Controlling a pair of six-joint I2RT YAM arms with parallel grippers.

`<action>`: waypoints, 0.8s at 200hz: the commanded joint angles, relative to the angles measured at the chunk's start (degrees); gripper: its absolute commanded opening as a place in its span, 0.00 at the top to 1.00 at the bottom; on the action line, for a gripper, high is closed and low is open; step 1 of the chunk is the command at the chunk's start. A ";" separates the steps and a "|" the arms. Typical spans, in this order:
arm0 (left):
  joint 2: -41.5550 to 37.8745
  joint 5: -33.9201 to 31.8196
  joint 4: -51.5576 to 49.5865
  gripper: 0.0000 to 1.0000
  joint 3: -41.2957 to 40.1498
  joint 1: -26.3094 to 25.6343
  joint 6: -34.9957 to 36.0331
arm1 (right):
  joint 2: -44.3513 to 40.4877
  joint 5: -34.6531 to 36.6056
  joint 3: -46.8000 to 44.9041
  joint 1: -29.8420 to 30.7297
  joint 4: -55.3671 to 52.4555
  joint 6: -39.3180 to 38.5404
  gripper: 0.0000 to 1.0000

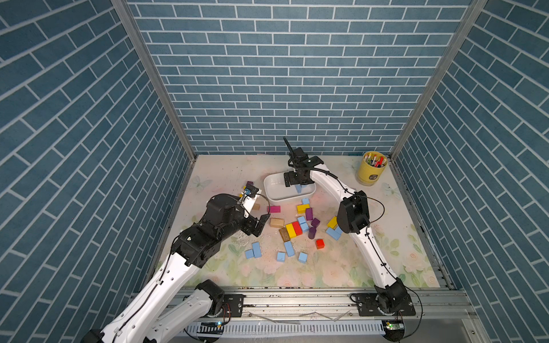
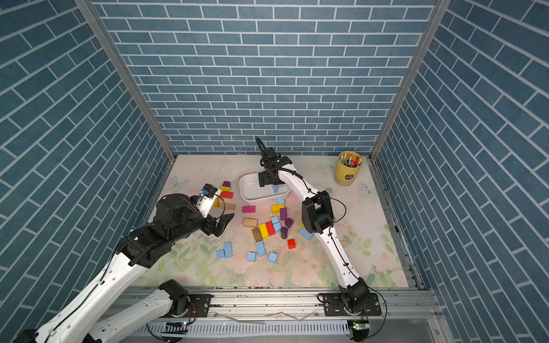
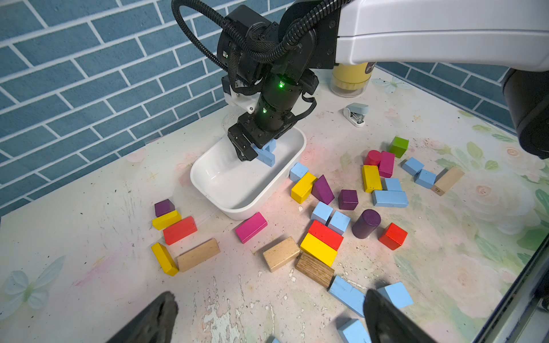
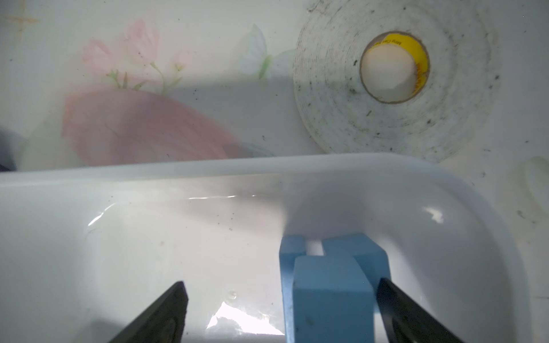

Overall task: Pick out the blue building blocks
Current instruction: Pick up the building block from the center of the board.

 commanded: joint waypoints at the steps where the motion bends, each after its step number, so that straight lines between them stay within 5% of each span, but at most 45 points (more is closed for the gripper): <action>1: -0.41 -0.20 -0.37 0.01 -0.75 -0.27 0.53 | 0.88 2.85 -0.24 0.44 -2.96 -1.91 0.01; 78: -0.49 -0.69 -0.37 0.01 -0.76 -0.23 0.59 | -9.00 -1.12 -4.33 0.53 -0.92 -0.16 0.01; 160: -0.05 -1.85 -0.38 0.01 -0.76 -0.27 0.06 | -36.36 -1.80 -34.25 0.97 9.17 -0.52 0.01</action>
